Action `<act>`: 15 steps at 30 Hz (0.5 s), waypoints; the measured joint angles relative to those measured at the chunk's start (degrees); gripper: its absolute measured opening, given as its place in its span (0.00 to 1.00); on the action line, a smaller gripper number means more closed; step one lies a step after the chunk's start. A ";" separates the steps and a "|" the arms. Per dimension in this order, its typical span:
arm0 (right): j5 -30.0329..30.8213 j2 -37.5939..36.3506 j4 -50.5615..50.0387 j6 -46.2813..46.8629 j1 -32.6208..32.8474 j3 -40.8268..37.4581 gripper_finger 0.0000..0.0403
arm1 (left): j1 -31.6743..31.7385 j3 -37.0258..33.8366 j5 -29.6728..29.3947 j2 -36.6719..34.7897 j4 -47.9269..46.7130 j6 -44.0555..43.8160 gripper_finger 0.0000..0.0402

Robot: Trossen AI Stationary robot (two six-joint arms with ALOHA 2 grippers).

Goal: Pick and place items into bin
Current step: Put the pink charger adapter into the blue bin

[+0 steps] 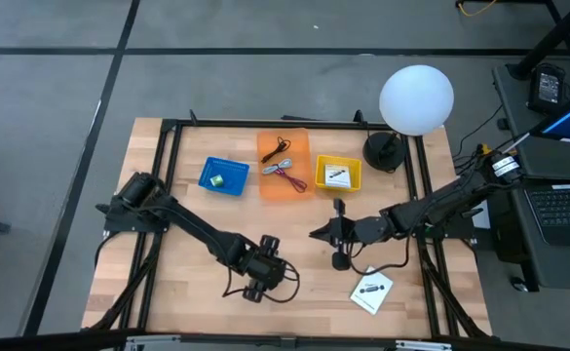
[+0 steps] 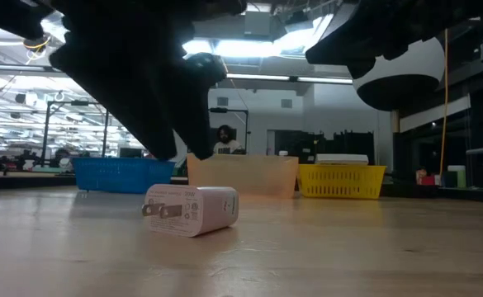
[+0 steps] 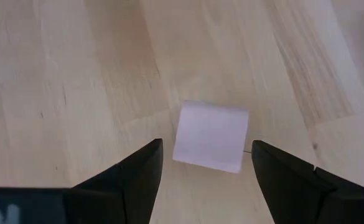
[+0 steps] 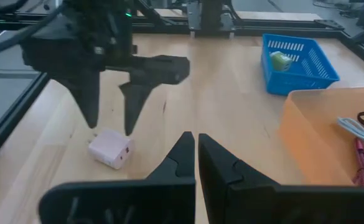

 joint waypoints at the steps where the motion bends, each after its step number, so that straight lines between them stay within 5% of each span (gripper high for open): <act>1: 0.00 0.00 0.00 0.02 0.16 0.00 0.01 | 0.21 0.00 0.11 0.05 0.00 -0.01 0.60; 15: 0.02 1.04 -1.43 2.95 0.20 0.00 0.01 | 1.86 0.02 3.38 1.64 2.82 0.48 0.60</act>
